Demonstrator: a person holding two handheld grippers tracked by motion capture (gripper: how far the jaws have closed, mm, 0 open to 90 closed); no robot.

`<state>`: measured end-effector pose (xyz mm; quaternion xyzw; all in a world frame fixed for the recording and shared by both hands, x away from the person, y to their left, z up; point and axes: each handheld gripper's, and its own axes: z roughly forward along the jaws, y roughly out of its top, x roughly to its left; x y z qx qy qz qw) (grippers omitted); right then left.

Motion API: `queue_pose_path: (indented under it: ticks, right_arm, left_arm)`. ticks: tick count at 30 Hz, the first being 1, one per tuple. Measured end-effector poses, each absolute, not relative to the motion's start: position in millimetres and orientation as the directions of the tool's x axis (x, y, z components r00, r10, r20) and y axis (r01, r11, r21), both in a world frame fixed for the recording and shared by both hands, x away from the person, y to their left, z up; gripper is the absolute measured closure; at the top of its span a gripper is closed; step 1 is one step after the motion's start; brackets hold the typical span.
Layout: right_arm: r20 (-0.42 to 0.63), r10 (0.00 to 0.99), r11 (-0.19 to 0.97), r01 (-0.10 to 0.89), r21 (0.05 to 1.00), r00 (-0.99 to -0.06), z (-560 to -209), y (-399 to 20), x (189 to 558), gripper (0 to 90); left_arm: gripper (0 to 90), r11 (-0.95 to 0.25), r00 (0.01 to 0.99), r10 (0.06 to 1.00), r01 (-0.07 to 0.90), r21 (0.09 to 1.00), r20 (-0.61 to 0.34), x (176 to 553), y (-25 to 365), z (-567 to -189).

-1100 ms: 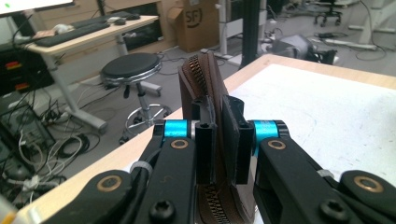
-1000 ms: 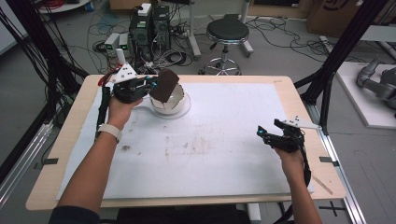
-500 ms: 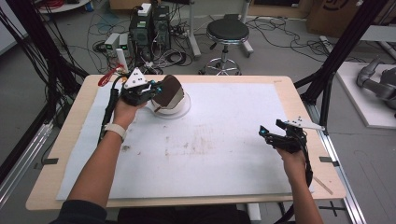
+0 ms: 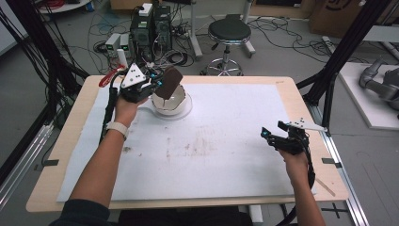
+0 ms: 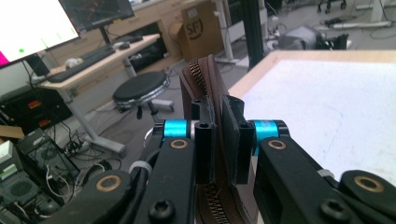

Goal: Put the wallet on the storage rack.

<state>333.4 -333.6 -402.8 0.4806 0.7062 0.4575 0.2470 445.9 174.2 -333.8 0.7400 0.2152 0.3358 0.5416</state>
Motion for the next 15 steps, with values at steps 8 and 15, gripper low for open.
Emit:
queue_pose_path:
  ticks: [8,15]
  right_arm:
    - [0.095,0.903,0.118,0.456,0.882,-0.418,-403.5,-334.4,333.4,21.2]
    - [0.108,0.908,0.101,0.464,0.88,-0.404,-403.6,-339.3,332.4,21.2]
  left_arm:
    - [83.2,-0.355,0.687,0.672,-0.026,0.934,0.275,445.7,170.5,-342.9]
    - [82.9,-0.408,0.716,0.64,0.009,0.913,0.279,444.9,176.2,-364.9]
